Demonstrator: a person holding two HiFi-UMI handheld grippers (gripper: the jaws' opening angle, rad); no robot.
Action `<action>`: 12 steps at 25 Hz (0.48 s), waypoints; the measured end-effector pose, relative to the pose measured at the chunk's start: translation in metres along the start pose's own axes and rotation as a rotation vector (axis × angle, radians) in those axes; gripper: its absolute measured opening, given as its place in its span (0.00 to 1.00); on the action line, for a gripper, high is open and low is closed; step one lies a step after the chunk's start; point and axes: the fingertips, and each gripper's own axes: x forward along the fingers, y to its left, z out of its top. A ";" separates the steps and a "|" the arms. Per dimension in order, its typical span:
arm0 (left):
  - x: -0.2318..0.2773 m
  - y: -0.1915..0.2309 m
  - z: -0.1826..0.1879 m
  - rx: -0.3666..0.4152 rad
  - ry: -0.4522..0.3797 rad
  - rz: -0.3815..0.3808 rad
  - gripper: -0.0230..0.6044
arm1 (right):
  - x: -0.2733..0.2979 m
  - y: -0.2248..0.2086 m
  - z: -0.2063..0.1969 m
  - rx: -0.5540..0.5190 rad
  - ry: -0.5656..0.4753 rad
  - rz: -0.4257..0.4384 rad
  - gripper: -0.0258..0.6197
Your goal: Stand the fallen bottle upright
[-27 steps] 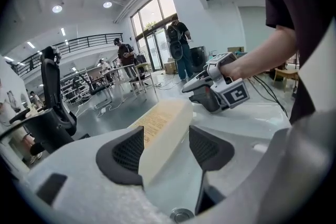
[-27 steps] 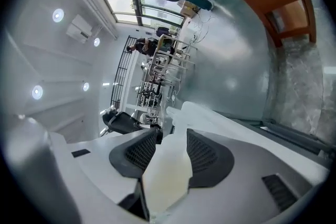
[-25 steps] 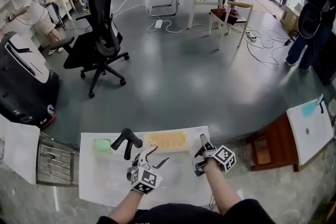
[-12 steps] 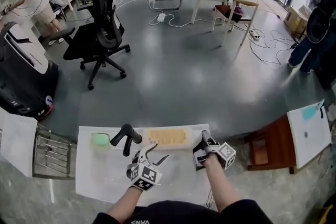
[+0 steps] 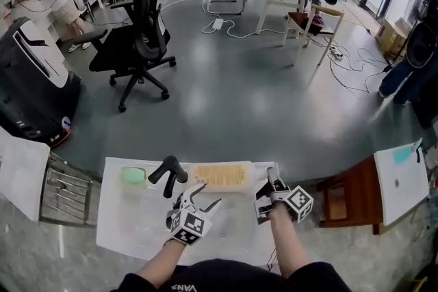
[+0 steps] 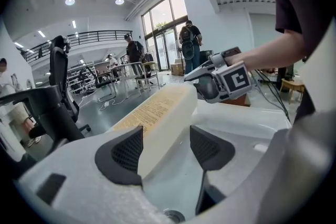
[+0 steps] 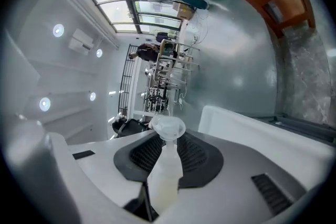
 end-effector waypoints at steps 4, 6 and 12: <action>-0.004 0.002 0.004 -0.058 -0.039 0.011 0.48 | -0.003 0.044 0.001 -0.177 0.027 0.041 0.18; -0.004 0.002 0.005 -0.086 -0.053 0.015 0.48 | -0.007 0.067 0.001 -0.256 0.040 0.056 0.18; -0.012 0.007 0.015 -0.157 -0.115 0.029 0.48 | -0.010 0.111 -0.012 -0.406 0.084 0.096 0.19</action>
